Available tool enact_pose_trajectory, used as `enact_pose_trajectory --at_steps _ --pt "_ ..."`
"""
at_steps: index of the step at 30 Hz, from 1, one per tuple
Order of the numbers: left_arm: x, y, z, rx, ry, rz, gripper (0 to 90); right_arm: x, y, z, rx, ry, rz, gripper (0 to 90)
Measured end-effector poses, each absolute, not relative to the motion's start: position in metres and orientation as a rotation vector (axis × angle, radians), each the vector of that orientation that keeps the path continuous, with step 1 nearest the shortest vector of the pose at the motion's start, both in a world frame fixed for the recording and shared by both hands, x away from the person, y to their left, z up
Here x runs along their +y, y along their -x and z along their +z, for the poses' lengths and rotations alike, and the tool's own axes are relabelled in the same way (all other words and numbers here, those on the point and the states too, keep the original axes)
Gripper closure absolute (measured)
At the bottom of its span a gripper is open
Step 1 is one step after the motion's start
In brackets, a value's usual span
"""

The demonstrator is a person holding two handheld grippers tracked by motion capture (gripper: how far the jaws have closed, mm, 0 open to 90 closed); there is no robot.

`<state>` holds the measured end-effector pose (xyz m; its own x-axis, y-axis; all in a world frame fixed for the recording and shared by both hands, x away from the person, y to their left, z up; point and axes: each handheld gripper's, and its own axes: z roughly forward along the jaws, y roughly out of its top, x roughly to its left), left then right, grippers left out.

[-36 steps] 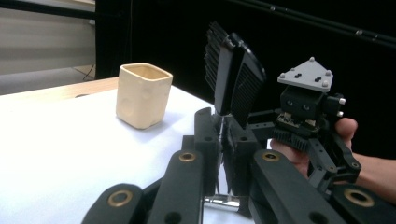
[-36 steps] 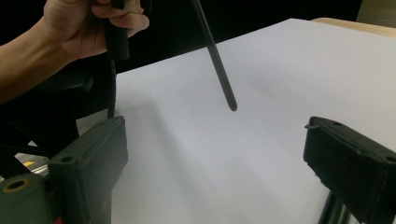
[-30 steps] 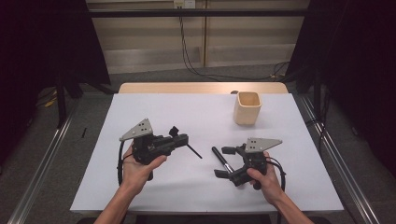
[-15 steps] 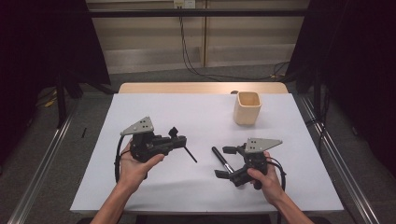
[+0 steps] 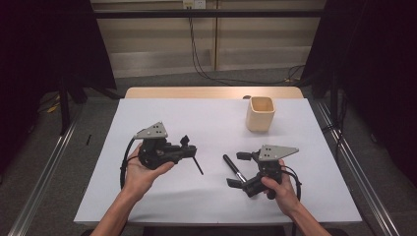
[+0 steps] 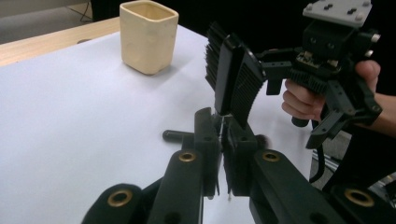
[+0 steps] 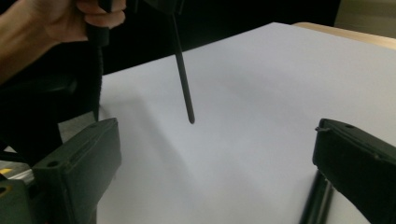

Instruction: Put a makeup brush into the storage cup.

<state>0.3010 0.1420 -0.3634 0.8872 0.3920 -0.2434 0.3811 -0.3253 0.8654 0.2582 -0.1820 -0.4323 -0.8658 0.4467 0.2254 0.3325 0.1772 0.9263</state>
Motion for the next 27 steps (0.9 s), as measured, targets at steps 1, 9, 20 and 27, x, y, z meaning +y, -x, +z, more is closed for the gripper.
enact_pose_trajectory --at_steps 1,9,20,27 --pt "0.141 -0.301 -0.363 0.567 -1.955 0.011 85.4 -0.182 -0.258 -0.432 2.332 -0.776 1.802 0.9" --pt "0.134 -0.303 -0.358 0.539 -2.009 0.004 85.4 -0.177 -0.260 -0.432 2.306 -0.773 1.821 1.3" --pt "0.122 -0.301 -0.356 0.508 -2.010 -0.015 85.4 -0.161 -0.268 -0.430 2.349 -0.729 1.790 7.4" --pt "0.115 -0.303 -0.356 0.505 -2.019 -0.024 85.4 -0.150 -0.273 -0.423 2.391 -0.673 1.777 9.1"
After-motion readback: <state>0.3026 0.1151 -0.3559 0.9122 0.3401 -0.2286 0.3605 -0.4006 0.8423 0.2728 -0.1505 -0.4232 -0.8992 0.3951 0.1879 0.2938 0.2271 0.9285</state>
